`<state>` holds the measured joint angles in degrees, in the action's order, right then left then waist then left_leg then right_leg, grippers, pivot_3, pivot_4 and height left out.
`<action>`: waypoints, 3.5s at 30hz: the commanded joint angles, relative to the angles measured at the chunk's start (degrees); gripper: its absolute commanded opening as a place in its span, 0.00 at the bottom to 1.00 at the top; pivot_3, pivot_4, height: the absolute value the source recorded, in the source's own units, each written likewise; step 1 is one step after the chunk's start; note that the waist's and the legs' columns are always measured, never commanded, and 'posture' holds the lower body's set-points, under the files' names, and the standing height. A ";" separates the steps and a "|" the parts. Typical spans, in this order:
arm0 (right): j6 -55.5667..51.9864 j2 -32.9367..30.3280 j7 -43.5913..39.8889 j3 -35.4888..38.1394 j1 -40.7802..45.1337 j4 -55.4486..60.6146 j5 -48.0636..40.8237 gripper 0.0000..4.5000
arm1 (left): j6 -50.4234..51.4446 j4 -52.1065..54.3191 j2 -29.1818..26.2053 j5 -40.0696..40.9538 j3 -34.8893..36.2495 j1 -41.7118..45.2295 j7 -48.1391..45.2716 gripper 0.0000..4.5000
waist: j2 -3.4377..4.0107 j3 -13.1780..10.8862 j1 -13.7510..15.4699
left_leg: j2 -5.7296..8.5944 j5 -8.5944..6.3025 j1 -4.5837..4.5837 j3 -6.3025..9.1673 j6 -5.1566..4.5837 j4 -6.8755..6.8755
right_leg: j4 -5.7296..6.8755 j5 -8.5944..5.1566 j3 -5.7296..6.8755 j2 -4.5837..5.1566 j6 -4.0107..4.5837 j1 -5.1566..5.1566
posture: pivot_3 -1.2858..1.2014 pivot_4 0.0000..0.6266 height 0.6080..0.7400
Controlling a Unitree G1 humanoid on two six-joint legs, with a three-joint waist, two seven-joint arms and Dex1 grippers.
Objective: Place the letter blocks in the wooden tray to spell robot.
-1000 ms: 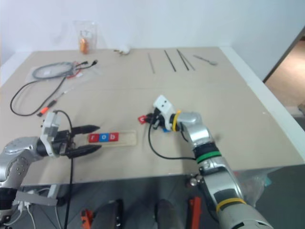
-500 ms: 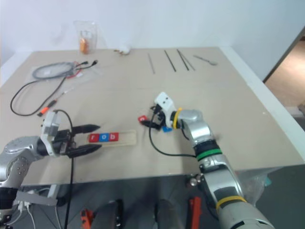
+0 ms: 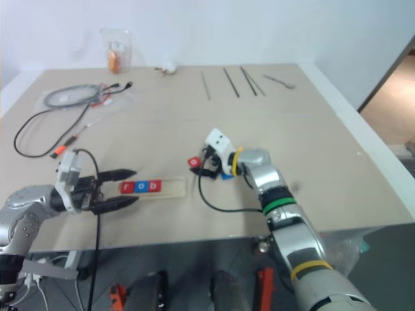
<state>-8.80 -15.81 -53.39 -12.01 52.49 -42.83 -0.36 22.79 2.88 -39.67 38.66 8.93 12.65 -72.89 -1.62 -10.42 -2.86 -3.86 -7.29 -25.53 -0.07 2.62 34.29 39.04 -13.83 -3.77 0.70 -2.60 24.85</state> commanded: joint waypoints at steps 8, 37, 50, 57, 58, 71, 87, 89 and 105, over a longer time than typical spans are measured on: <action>-0.56 0.29 -3.63 1.30 0.32 2.31 -2.03 0.94 | -1.38 0.24 -0.22 -0.21 0.85 0.12 -0.43 1.00 | 0.00 0.00 -0.02 | 0.00 0.00 0.00 0.00 0.00 0.00 | 0.00 0.02 -0.01 0.00 0.01 0.00 | 0.52 0.24 1.00; -8.15 -0.18 2.37 1.94 -8.00 17.41 -3.38 0.26 | -2.62 -1.10 1.08 -1.60 0.17 0.20 -1.42 1.00 | 0.00 0.00 0.08 | 0.00 0.00 -0.01 0.00 0.00 0.01 | 0.00 0.00 -0.02 0.00 0.00 0.01 | 0.52 0.24 1.00; -21.28 -7.17 4.05 2.92 -15.85 38.97 -5.77 0.26 | -2.66 -0.45 1.43 -1.81 0.25 0.01 -1.40 1.00 | -0.01 0.01 0.14 | 0.00 -0.01 -0.04 0.00 0.01 -0.01 | -0.01 -0.05 -0.03 0.00 -0.01 0.03 | 0.52 0.24 1.00; -42.10 -8.26 12.16 5.23 -22.44 59.08 -7.15 0.26 | -2.69 -0.59 2.46 -2.02 -1.04 1.85 -1.54 1.00 | -0.02 0.01 0.12 | 0.00 -0.02 -0.07 -0.02 0.03 -0.01 | 0.00 -0.05 -0.06 0.01 0.05 0.10 | 0.52 0.24 1.00; -46.25 -7.61 13.54 5.84 -23.09 62.09 -7.98 0.26 | -2.74 -0.72 2.73 -2.11 -1.37 2.24 -1.58 1.00 | -0.02 0.01 0.13 | 0.00 -0.02 -0.06 0.00 0.03 0.01 | 0.00 -0.03 -0.06 0.01 0.07 0.09 | 0.52 0.24 1.00; -62.05 -11.34 20.53 7.38 -30.02 79.07 -14.48 0.26 | -3.87 -5.95 6.04 -3.59 -5.40 8.66 -3.35 1.00 | -0.08 0.03 0.18 | 0.03 -0.02 -0.08 0.03 0.02 0.10 | -0.05 -0.01 -0.07 0.02 0.08 0.06 | 0.52 0.24 1.00; -75.47 -4.20 34.36 10.93 -31.72 88.15 -14.70 0.26 | -5.11 -17.56 8.96 -6.01 -8.62 19.77 -9.14 1.00 | -0.09 0.03 0.13 | 0.02 -0.02 -0.11 0.09 0.02 0.10 | -0.05 -0.01 -0.07 -0.05 0.03 0.05 | 0.52 0.24 1.00; -76.96 -3.26 35.41 11.35 -31.59 88.89 -14.76 0.26 | -5.29 -18.41 9.59 -6.45 -8.92 20.48 -9.38 1.00 | -0.09 0.03 0.13 | 0.02 -0.02 -0.11 0.09 0.02 0.09 | -0.05 -0.01 -0.06 -0.05 0.03 0.06 | 0.52 0.24 1.00; -73.87 -1.07 34.90 3.62 -27.34 82.40 -18.30 0.26 | -5.49 -19.25 11.57 -7.66 -9.24 20.91 -10.56 1.00 | -0.09 0.03 0.13 | 0.02 -0.01 -0.15 0.14 0.01 0.09 | -0.05 -0.01 -0.04 -0.06 0.03 0.06 | 0.52 0.24 1.00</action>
<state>-84.79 -16.28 -17.75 -7.49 23.62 39.84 -17.94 17.80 -17.89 -27.94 30.41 -1.65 33.38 -83.66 -1.72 -10.39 -2.73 -3.84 -7.30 -25.68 0.07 2.63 34.38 38.98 -13.84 -3.81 0.64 -2.57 24.91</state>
